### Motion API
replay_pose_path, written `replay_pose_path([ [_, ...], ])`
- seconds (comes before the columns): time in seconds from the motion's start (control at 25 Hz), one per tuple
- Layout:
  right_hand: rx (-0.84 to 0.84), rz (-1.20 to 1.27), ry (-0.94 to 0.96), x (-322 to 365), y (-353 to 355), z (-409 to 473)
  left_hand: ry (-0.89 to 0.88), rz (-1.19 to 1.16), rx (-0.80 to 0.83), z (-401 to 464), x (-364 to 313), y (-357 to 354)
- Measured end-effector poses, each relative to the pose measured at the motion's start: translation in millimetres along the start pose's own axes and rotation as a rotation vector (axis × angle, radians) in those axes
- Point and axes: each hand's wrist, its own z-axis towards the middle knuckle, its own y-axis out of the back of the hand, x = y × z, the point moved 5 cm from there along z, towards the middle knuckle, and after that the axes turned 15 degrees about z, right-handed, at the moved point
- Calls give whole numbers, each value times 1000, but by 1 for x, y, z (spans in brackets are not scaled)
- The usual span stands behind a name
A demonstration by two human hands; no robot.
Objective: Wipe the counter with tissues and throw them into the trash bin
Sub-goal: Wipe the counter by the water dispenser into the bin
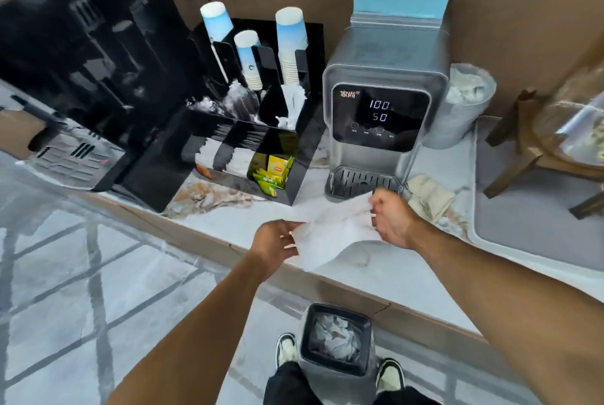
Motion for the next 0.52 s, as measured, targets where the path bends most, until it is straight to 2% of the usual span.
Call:
replay_pose_path([
  [0.08,-75,-43,-16,-1,-2,8,-3,24,93,20,-14,11],
  [0.12,-141,-98,10,-2,-3,13,-46,117,127,31,-21,14],
  [0.2,-249,-218,125,-4,-9,17,-183,306,165,47,-37,19],
  [0.28,-264,-328,213,-7,-19,17,-255,374,198,56,-47,19],
  [0.36,-296,-413,258,-13,-27,11,-241,369,237,61,-49,21],
  [0.52,-393,-379,354,-21,-34,2,-219,438,268,72,-43,29],
])
